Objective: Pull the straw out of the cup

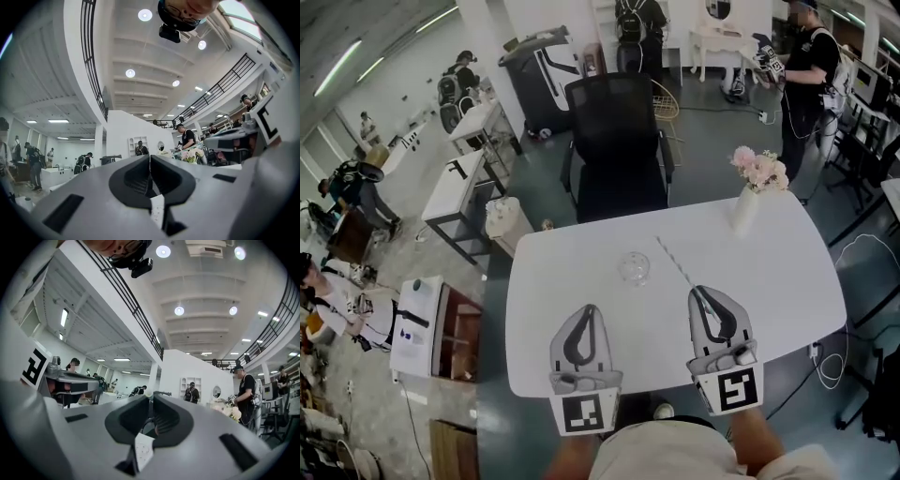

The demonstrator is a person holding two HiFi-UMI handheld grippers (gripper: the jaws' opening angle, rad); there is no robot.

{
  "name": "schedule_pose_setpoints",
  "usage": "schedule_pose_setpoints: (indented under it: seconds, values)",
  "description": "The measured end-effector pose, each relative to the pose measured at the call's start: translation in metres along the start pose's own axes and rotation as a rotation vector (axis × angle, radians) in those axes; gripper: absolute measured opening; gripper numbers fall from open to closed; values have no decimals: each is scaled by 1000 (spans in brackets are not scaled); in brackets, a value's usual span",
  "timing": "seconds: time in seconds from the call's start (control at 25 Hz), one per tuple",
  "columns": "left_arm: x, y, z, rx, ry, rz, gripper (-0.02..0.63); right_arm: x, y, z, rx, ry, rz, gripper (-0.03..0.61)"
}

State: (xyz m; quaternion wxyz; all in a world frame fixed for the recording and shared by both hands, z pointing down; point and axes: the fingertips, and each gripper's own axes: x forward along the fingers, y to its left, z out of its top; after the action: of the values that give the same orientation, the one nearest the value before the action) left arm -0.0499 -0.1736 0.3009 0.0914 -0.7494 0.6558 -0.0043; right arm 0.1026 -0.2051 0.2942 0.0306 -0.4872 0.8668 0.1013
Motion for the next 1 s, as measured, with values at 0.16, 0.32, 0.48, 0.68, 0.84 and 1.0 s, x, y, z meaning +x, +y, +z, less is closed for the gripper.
schedule_pose_setpoints:
  seconds: [0.16, 0.32, 0.48, 0.68, 0.84, 1.0]
  values:
    - [-11, -2, 17, 26, -46, 9, 6, -12, -3, 24, -36, -37, -32, 23]
    - [-18, -4, 25, 33, -79, 8, 6, -20, -9, 30, -61, -57, -56, 23]
    - [-23, -3, 27, 47, -84, 10, 6, -24, -11, 26, -90, -46, -58, 23]
    - [-27, 0, 30, 46, -90, 22, 6, -22, -8, 27, -95, -39, -49, 23]
    - [-30, 3, 32, 42, -93, 26, 6, -21, -5, 29, -96, -37, -46, 23]
    - [-30, 6, 30, 33, -92, 30, 6, -19, -2, 27, -97, -27, -40, 23]
